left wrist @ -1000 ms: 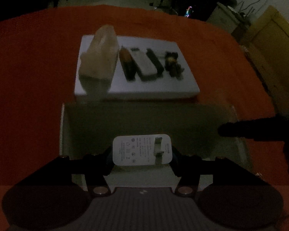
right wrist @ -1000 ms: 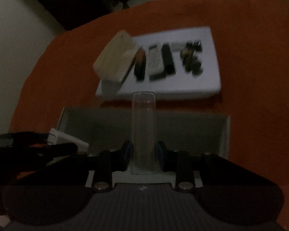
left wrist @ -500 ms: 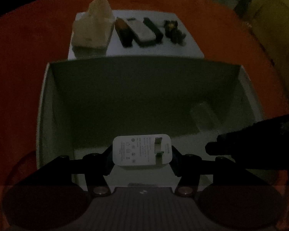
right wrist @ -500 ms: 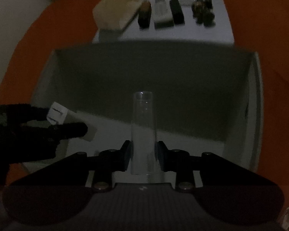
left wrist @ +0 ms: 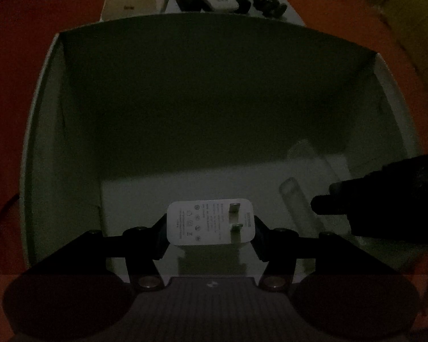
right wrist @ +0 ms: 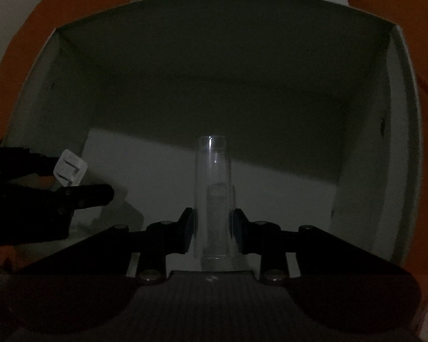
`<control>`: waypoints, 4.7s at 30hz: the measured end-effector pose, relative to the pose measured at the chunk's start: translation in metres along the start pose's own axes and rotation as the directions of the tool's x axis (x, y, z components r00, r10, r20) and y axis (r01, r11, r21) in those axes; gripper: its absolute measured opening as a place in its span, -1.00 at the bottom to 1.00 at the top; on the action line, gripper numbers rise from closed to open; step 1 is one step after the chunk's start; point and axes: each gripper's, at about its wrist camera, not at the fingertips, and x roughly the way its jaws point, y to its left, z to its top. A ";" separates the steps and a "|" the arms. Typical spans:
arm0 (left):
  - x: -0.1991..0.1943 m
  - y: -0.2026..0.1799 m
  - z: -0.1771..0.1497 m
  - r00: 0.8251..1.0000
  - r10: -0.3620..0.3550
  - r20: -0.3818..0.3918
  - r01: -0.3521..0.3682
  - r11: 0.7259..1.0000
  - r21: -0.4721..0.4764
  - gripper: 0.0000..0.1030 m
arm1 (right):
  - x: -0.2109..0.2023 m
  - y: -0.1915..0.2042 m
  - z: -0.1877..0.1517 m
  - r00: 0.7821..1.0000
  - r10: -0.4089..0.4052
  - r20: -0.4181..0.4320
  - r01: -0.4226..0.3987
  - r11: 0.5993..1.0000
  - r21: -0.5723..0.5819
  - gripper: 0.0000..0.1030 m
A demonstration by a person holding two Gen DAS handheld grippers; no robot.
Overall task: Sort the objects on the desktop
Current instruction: 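Carry the charger in the left tool into the box while the right tool carries the tube, then open both tools to drop the charger and tube in the box, then move both tools back over the white board, then grasp the cartoon figurine with the right tool while the left tool grasps the orange bottle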
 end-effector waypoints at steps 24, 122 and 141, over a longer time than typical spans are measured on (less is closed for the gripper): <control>0.027 -0.005 -0.004 0.996 0.026 -0.087 -0.027 1.000 -0.011 0.00 | 0.043 0.015 -0.006 0.989 -0.102 -0.110 0.090 0.991 -0.102 -0.38; 0.079 0.041 0.272 0.987 0.111 0.116 -0.085 0.975 -0.205 0.37 | -0.002 -0.133 0.277 0.986 0.015 0.168 -0.022 0.999 0.040 0.27; 0.080 0.039 0.255 0.990 0.053 0.130 -0.028 0.982 -0.187 -0.59 | 0.010 -0.115 0.255 0.986 -0.069 0.149 0.072 0.997 -0.016 -0.16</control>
